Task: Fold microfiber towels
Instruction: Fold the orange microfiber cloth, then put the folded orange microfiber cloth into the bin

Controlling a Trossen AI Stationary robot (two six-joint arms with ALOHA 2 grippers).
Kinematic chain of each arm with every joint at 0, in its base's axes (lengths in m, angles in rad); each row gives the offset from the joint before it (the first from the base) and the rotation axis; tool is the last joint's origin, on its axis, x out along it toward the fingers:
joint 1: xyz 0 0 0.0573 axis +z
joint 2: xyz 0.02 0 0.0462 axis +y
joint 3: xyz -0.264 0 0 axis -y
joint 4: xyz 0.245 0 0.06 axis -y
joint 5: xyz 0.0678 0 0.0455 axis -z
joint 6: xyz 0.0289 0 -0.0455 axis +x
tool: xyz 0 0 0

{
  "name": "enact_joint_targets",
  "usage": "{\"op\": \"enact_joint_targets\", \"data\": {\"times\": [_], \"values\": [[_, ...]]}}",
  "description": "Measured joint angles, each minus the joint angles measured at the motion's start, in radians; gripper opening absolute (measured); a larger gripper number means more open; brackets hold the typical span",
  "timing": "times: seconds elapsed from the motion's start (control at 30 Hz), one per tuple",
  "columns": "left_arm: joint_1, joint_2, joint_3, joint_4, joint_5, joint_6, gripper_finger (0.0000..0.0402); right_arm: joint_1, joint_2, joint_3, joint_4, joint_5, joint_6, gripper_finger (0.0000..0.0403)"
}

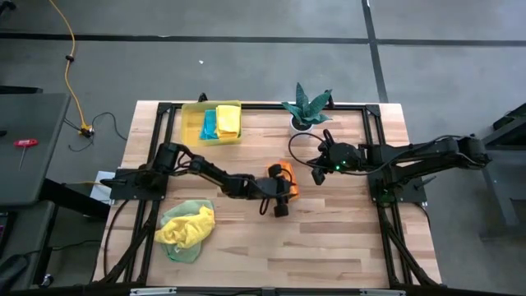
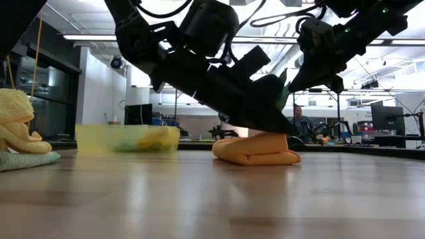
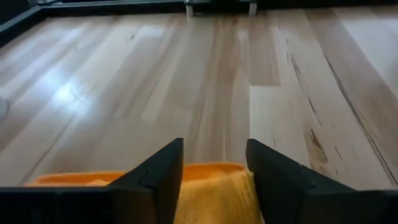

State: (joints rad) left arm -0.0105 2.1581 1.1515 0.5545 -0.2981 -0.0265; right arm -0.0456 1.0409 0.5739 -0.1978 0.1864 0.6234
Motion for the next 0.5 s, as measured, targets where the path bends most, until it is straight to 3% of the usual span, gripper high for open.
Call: {"op": "enact_joint_targets", "data": {"times": [0.2,0.37,0.5], "values": [[0.017,-0.075,0.001,-0.070,0.000,0.003,0.0207,0.000,0.000,0.000,0.000,0.000,-0.018,0.0000],[0.053,-0.221,0.000,-0.362,0.030,0.017,0.0220,0.000,0.000,0.000,0.000,0.000,-0.022,0.0000],[0.099,-0.350,-0.019,-0.550,0.100,-0.100,0.0220,0.000,0.000,0.000,0.000,0.001,-0.021,0.0000]]}}
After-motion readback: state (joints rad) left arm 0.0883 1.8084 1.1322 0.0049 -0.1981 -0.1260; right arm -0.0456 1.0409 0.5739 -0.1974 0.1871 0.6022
